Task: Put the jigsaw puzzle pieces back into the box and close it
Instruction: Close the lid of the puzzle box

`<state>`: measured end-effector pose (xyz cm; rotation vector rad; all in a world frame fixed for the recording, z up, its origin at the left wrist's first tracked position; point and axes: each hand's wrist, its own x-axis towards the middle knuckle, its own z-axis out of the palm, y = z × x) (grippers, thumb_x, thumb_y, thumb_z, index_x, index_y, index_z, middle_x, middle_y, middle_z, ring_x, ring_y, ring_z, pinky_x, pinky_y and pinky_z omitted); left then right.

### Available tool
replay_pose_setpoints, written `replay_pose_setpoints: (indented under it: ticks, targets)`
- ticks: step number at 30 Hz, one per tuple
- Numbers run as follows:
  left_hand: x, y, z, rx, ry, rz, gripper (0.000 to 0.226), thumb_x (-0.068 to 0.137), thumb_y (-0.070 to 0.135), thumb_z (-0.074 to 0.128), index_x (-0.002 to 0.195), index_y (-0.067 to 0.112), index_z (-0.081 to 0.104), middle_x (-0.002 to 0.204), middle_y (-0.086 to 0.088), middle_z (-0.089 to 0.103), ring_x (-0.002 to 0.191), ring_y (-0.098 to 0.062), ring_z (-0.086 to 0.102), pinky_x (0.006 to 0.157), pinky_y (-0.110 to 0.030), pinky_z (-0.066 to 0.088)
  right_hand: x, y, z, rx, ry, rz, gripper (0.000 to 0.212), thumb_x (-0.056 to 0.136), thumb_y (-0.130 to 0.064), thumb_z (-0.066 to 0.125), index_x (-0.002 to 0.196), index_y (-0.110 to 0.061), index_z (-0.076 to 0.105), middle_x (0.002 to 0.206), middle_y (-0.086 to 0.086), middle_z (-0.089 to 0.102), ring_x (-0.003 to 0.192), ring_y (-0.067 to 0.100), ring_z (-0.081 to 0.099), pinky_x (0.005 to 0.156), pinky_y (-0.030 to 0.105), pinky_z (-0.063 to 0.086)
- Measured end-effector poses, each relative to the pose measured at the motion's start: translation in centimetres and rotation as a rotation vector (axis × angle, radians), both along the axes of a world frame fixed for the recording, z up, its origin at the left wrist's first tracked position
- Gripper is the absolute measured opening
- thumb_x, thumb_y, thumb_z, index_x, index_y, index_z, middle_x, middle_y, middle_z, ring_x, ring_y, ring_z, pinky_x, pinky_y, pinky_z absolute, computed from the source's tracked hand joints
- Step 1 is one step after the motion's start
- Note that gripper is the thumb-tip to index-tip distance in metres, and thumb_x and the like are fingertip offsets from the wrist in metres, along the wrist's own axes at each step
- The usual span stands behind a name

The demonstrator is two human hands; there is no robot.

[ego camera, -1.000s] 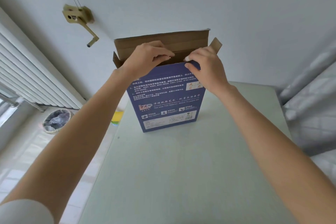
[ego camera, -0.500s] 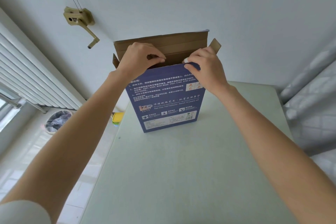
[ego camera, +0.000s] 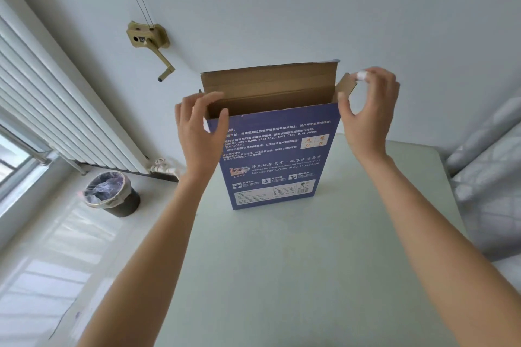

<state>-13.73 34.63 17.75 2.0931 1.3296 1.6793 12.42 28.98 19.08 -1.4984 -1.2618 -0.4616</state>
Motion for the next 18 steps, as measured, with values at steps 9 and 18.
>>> replay_pose_setpoints:
  ticks: [9, 18]
  targets:
    - [0.1, 0.9, -1.7, -0.639, -0.292, -0.157, 0.054, 0.088, 0.036, 0.061, 0.134, 0.022, 0.038, 0.128, 0.005, 0.055, 0.112, -0.011, 0.053, 0.098, -0.045, 0.046, 0.6, 0.5, -2.1, -0.624, 0.743, 0.420, 0.062, 0.087, -0.028, 0.063, 0.138, -0.017, 0.027, 0.135, 0.005, 0.048, 0.120, 0.021, 0.050, 0.091, 0.030, 0.045]
    - [5.7, -0.3, 0.1, -0.534, -0.212, -0.345, 0.041, 0.086, 0.040, 0.059, 0.121, 0.045, 0.037, 0.133, 0.008, 0.053, 0.114, -0.016, 0.056, 0.095, -0.048, 0.048, 5.4, -5.8, -1.8, -0.527, 0.646, 0.241, 0.055, 0.092, -0.024, 0.057, 0.140, -0.018, 0.030, 0.124, 0.004, 0.057, 0.098, 0.014, 0.060, 0.064, 0.006, 0.047]
